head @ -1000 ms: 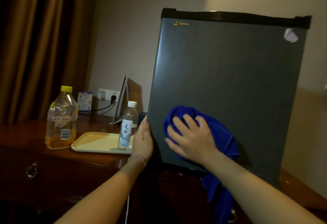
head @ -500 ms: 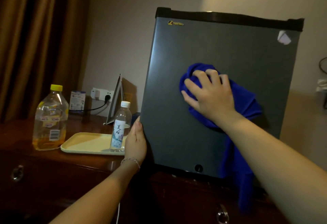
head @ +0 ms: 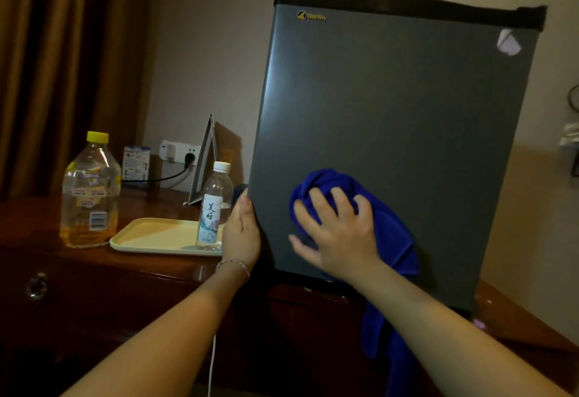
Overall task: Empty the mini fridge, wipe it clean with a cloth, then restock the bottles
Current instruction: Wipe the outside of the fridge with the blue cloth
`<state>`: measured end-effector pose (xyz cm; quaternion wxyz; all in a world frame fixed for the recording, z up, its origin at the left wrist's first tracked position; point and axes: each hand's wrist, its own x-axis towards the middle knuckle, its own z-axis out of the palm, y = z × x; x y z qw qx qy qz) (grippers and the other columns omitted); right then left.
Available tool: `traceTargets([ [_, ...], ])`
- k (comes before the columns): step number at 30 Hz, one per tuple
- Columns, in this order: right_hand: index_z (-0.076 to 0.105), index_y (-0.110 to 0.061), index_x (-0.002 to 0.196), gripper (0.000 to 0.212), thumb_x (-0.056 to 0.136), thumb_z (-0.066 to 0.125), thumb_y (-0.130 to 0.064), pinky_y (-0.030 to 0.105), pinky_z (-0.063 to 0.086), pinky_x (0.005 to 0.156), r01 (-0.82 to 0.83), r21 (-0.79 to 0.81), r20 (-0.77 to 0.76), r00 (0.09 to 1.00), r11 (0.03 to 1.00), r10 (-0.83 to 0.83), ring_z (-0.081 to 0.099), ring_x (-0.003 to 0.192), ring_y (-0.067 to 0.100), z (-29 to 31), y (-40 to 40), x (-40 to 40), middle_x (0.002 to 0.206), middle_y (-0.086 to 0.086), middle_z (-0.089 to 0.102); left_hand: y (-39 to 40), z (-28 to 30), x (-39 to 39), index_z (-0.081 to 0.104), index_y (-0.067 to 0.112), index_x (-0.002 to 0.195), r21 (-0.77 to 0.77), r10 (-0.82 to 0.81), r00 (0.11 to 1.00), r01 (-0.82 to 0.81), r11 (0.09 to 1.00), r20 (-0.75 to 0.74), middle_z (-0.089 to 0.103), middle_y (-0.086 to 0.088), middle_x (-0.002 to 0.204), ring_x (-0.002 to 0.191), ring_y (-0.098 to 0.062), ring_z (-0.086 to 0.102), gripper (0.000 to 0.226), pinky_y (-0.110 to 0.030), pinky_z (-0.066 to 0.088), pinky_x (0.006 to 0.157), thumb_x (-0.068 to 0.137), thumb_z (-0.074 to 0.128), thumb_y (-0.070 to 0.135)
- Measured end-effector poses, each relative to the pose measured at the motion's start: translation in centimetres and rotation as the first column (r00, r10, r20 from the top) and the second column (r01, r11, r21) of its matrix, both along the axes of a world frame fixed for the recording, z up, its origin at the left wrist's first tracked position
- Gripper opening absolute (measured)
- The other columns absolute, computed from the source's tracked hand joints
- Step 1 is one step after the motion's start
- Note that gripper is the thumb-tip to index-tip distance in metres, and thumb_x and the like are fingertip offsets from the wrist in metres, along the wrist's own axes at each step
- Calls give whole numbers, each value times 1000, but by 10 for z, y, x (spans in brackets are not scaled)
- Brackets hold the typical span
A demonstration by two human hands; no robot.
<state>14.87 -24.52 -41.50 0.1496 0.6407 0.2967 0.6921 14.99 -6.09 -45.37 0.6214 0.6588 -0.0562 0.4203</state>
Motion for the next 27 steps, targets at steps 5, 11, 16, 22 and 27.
traceTargets([
  [5, 43, -32, 147, 71, 87, 50, -68, 60, 39, 87, 110, -298, -20, 992, 948, -122, 42, 121, 38, -2, -23, -1, 143, 12, 49, -1, 0, 1, 53, 26, 135, 7, 31, 999, -30, 1000, -16, 65, 8, 115, 107, 0, 59, 53, -16, 44, 85, 103, 20, 52],
  [11, 58, -30, 132, 48, 93, 53, -58, 57, 40, 85, 61, -246, 57, 997, 967, -48, 46, 117, 34, 49, -34, 7, 135, 8, 58, -1, 2, 1, 53, 23, 136, 15, 64, 997, -64, 998, -42, 64, 1, 119, 116, -13, 56, 56, -32, 44, 97, 102, 19, 52],
  [16, 60, -31, 127, 45, 95, 49, -61, 51, 39, 85, 102, -13, 143, 985, 995, -99, 49, 117, 35, 112, -43, 11, 135, 8, 58, -3, 3, -1, 53, 25, 135, 17, 78, 996, -77, 997, -42, 62, 9, 111, 110, -9, 55, 55, -26, 40, 90, 102, 17, 51],
  [22, 61, -28, 125, 43, 99, 43, -57, 47, 42, 77, 124, 196, 159, 975, 973, -156, 58, 109, 38, 119, -37, 10, 131, 9, 60, -3, 2, 1, 53, 26, 137, 19, 107, 994, -106, 994, -31, 62, 8, 117, 113, -9, 54, 52, -28, 41, 96, 104, 19, 48],
  [27, 64, -25, 125, 46, 97, 48, -57, 48, 43, 78, 87, 220, 117, 986, 972, -115, 58, 108, 41, 67, -22, 9, 127, 13, 62, -4, 3, -1, 53, 24, 138, 37, 123, 992, -122, 992, -26, 61, 8, 114, 108, -7, 53, 51, -24, 38, 91, 105, 19, 44],
])
